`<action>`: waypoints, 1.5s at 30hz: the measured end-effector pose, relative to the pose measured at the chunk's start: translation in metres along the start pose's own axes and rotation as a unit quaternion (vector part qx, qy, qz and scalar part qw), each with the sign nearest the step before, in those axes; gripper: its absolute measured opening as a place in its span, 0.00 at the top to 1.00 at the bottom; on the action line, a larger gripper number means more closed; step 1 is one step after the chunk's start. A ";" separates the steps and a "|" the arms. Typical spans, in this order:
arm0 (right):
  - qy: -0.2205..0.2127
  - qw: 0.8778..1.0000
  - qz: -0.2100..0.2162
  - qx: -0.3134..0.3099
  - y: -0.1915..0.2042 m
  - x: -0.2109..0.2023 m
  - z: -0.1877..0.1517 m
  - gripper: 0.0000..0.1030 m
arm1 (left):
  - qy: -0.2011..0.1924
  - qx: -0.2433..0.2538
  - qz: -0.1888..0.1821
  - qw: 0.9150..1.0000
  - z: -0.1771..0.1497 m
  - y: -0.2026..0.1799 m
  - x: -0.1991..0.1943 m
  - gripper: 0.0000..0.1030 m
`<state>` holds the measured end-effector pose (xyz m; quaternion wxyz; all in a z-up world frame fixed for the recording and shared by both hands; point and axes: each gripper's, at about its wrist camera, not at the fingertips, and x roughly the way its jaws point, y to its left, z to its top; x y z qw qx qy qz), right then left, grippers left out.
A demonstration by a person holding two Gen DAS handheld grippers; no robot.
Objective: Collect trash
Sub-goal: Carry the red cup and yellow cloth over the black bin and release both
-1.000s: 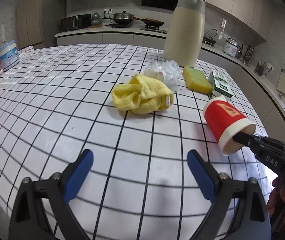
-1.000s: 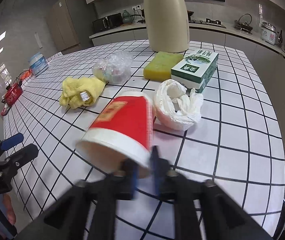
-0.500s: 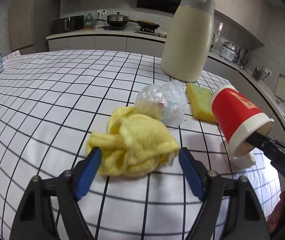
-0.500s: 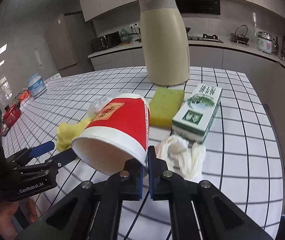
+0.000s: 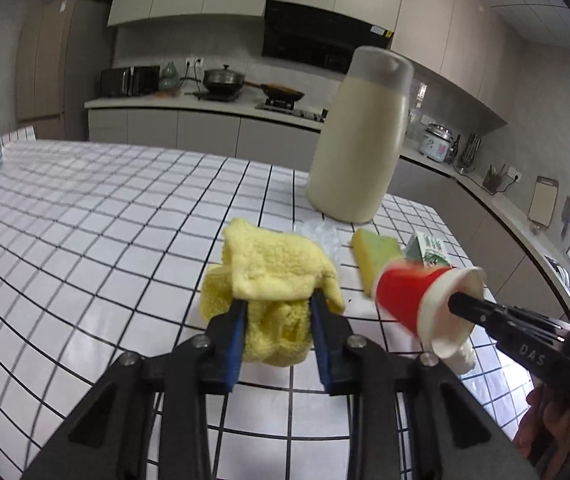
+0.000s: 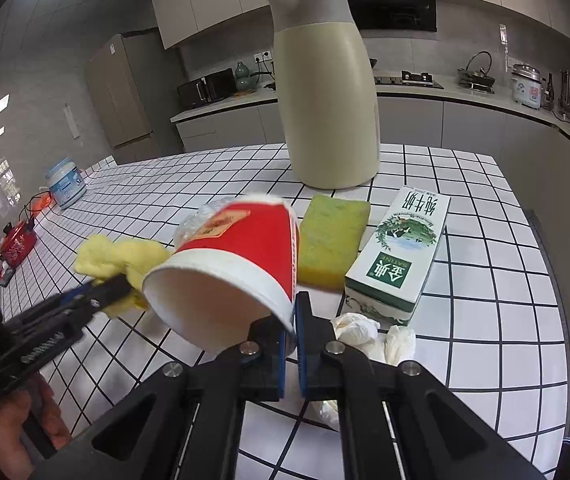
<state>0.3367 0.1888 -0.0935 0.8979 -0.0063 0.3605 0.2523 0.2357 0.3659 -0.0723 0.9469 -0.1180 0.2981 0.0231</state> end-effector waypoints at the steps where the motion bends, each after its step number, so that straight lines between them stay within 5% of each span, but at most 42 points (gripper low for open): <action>1: -0.001 1.000 0.000 0.000 0.000 -0.002 0.001 0.95 | -0.003 0.004 0.001 1.000 0.000 -0.002 -0.005 0.70; 22: -0.040 0.999 -0.001 -0.002 -0.033 -0.103 -0.023 0.97 | -0.012 0.030 -0.016 0.999 -0.030 -0.081 -0.061 0.70; 45: -0.045 0.995 -0.080 0.042 -0.195 -0.271 -0.106 0.97 | 0.016 0.095 -0.098 0.991 -0.078 -0.272 -0.074 0.70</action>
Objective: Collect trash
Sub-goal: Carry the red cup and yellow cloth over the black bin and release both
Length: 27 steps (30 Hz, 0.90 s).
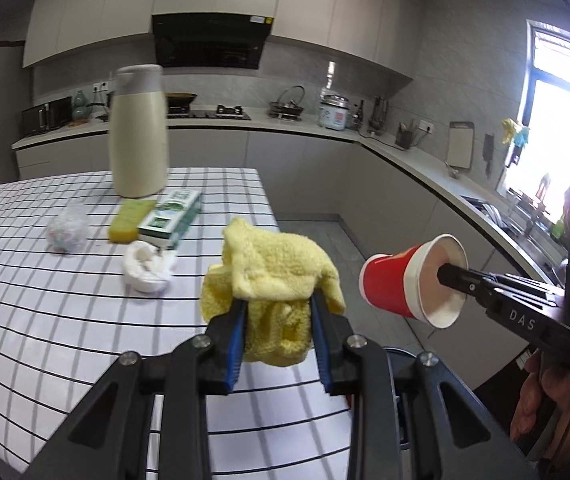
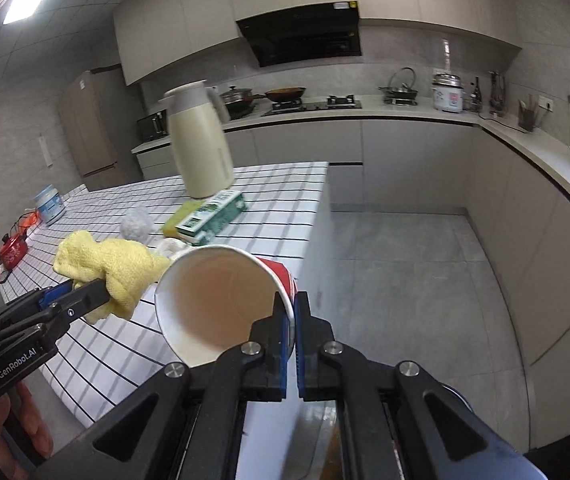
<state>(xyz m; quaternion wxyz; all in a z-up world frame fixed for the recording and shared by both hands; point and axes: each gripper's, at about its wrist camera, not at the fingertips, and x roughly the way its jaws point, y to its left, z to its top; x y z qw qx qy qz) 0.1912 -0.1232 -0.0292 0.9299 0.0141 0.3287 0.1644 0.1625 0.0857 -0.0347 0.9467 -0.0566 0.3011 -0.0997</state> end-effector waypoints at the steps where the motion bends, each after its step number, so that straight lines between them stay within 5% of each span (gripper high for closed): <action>1: 0.000 1.000 -0.005 0.004 -0.009 -0.004 -0.002 0.97 | 0.003 0.003 -0.006 1.000 -0.001 -0.008 0.004 0.70; 17: 0.036 0.995 -0.075 0.058 -0.135 -0.058 -0.069 0.97 | 0.055 0.045 -0.077 0.994 -0.036 -0.133 0.045 0.70; 27: 0.073 0.992 -0.076 0.066 -0.172 -0.060 -0.110 0.97 | 0.097 0.044 -0.076 0.991 -0.075 -0.167 0.068 0.70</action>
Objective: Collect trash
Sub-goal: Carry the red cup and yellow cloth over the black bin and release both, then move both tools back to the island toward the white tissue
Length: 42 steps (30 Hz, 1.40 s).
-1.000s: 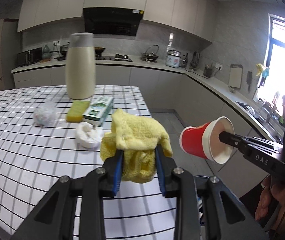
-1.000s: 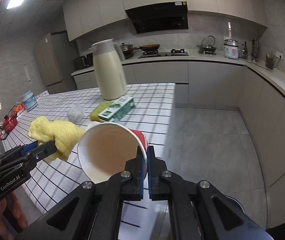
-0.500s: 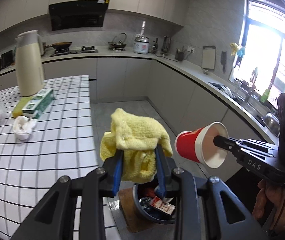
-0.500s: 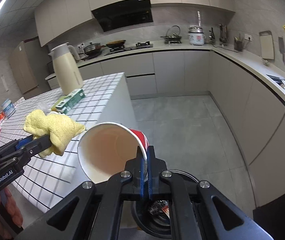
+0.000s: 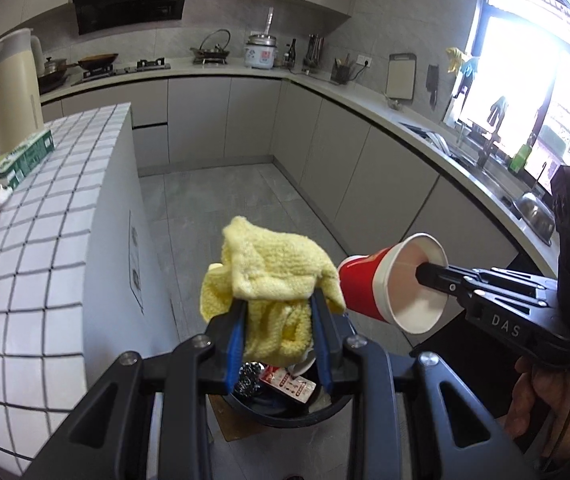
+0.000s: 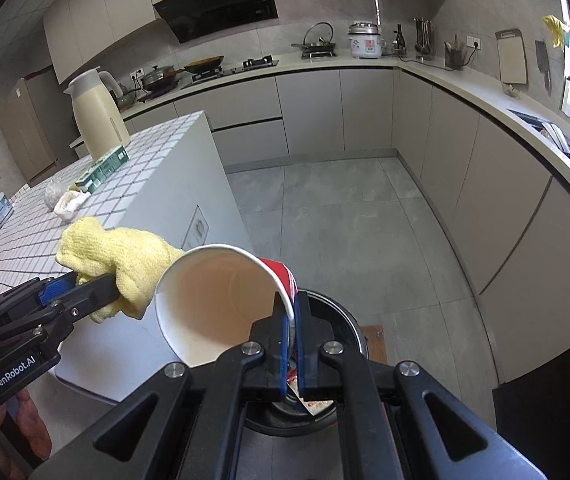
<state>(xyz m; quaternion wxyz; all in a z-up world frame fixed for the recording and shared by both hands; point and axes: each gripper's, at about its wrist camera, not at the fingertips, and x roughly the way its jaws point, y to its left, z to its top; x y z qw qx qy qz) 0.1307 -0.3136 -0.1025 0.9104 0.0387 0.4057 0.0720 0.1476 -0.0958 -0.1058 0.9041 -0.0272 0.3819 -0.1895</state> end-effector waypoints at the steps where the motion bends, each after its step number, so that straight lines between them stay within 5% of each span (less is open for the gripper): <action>1: 0.006 1.000 0.001 0.000 -0.003 0.004 -0.004 0.97 | 0.006 -0.002 0.002 1.000 -0.004 -0.001 0.005 0.70; 17: 0.127 0.991 0.034 -0.003 -0.048 0.104 -0.055 0.97 | 0.108 -0.038 0.031 0.993 -0.060 -0.011 0.085 0.68; 21: 0.169 0.985 0.043 -0.017 -0.051 0.142 -0.060 0.95 | 0.119 -0.055 0.066 0.989 -0.067 -0.006 0.101 0.37; 23: 0.186 0.982 0.007 -0.023 -0.057 0.156 -0.064 0.65 | 0.112 -0.061 0.075 0.989 -0.068 -0.003 0.096 0.24; 24: 0.182 0.983 -0.005 -0.020 -0.063 0.156 -0.065 0.24 | 0.110 -0.064 0.084 0.988 -0.069 -0.002 0.094 0.13; 25: 0.177 0.984 -0.015 -0.014 -0.069 0.155 -0.066 0.00 | 0.110 -0.065 0.090 0.988 -0.070 -0.002 0.094 0.00; 42: 0.174 0.983 -0.056 -0.004 -0.094 0.148 -0.056 0.00 | 0.134 -0.042 0.077 0.987 -0.057 -0.025 0.097 0.00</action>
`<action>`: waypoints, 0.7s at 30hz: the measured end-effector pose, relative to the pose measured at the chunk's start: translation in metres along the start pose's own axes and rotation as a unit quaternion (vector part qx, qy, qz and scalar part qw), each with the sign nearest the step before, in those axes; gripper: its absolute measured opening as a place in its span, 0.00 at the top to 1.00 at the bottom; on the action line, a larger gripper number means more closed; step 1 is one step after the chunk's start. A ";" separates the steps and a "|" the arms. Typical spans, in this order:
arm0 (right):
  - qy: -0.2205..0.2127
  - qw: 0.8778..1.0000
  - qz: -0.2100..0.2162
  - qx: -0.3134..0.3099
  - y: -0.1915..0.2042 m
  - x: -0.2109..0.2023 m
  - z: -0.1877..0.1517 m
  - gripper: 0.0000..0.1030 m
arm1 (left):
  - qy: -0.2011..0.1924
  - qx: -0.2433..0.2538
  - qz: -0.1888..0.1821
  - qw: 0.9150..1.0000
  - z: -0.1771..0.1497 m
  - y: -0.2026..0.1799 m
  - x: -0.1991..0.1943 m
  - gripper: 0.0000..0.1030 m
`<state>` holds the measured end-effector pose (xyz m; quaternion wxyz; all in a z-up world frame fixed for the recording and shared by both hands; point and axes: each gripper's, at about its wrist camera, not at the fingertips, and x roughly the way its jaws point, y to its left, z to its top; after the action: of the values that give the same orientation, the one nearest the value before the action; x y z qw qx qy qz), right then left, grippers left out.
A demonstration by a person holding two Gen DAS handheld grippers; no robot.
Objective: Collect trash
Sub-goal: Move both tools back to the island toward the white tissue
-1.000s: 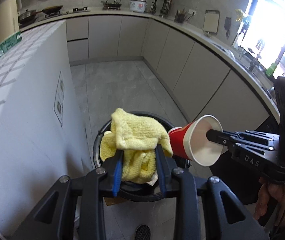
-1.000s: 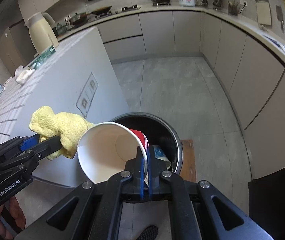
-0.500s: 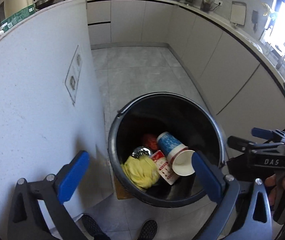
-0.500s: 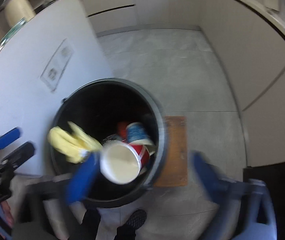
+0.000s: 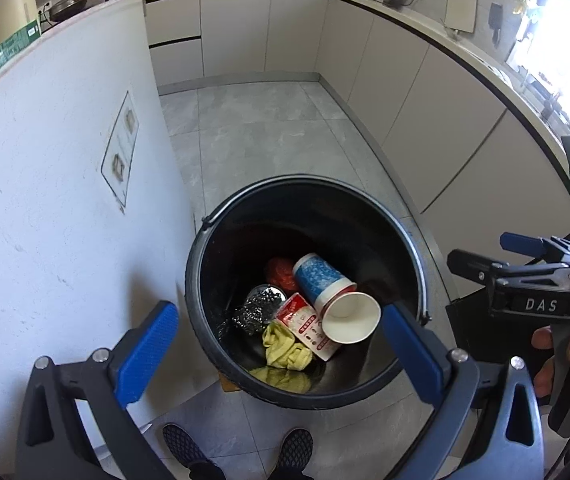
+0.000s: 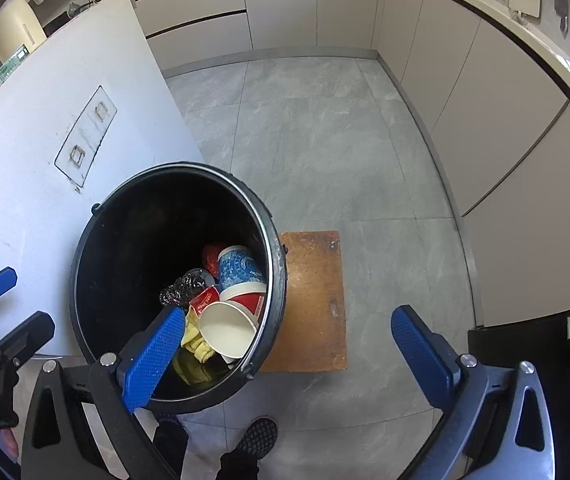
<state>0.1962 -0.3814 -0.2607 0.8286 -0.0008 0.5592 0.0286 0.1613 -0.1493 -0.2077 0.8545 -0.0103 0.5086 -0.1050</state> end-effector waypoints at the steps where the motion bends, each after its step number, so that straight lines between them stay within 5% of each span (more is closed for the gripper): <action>1: -0.003 1.000 -0.001 0.000 0.000 -0.004 0.001 0.00 | -0.004 0.001 -0.002 1.000 0.003 -0.001 -0.004 0.00; 14: -0.073 0.997 0.003 -0.010 0.012 -0.072 0.030 0.00 | -0.067 -0.012 0.001 0.998 0.038 0.009 -0.060 0.00; 21: -0.134 0.989 0.056 -0.009 0.029 -0.107 0.045 0.00 | -0.101 -0.021 0.020 0.994 0.043 0.021 -0.092 0.00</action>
<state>0.1961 -0.3555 -0.1436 0.8931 0.0270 0.4420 0.0796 0.1603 -0.1148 -0.1095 0.9032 -0.0286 0.4216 -0.0754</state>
